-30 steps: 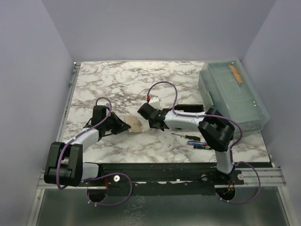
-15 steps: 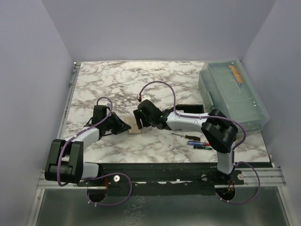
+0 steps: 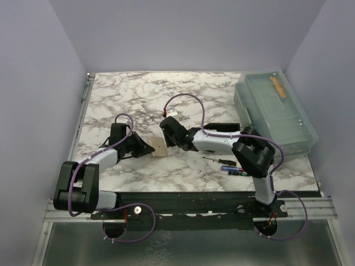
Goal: Put the credit cards into the card holder
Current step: Open the card holder at the center of the board.
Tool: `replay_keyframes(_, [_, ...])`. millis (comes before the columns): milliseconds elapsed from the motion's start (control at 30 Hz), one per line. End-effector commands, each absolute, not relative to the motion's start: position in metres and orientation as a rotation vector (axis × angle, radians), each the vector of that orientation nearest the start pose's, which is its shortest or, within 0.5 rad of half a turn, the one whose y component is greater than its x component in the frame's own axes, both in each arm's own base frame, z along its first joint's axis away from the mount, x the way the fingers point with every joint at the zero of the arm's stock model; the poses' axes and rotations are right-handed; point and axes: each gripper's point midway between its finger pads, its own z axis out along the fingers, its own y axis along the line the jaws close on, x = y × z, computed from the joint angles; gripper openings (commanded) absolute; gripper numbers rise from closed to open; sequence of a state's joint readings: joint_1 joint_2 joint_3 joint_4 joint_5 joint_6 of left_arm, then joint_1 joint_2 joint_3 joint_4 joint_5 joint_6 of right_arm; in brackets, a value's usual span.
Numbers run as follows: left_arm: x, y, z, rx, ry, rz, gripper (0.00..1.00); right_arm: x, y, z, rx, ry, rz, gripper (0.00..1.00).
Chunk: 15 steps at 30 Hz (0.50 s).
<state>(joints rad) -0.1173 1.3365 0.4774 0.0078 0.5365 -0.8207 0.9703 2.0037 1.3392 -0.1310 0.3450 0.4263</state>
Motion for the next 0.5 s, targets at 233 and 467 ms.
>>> replay_keyframes(233, [0.276, -0.128, 0.049, -0.602, 2.532, -0.798, 0.71, 0.302, 0.396, 0.064, -0.379, 2.31, 0.443, 0.0])
replay_keyframes(467, [0.278, -0.131, 0.058, -0.494, 2.548, -0.626, 0.89, 0.288, 0.405, 0.103, -0.324, 2.263, 0.649, 0.0])
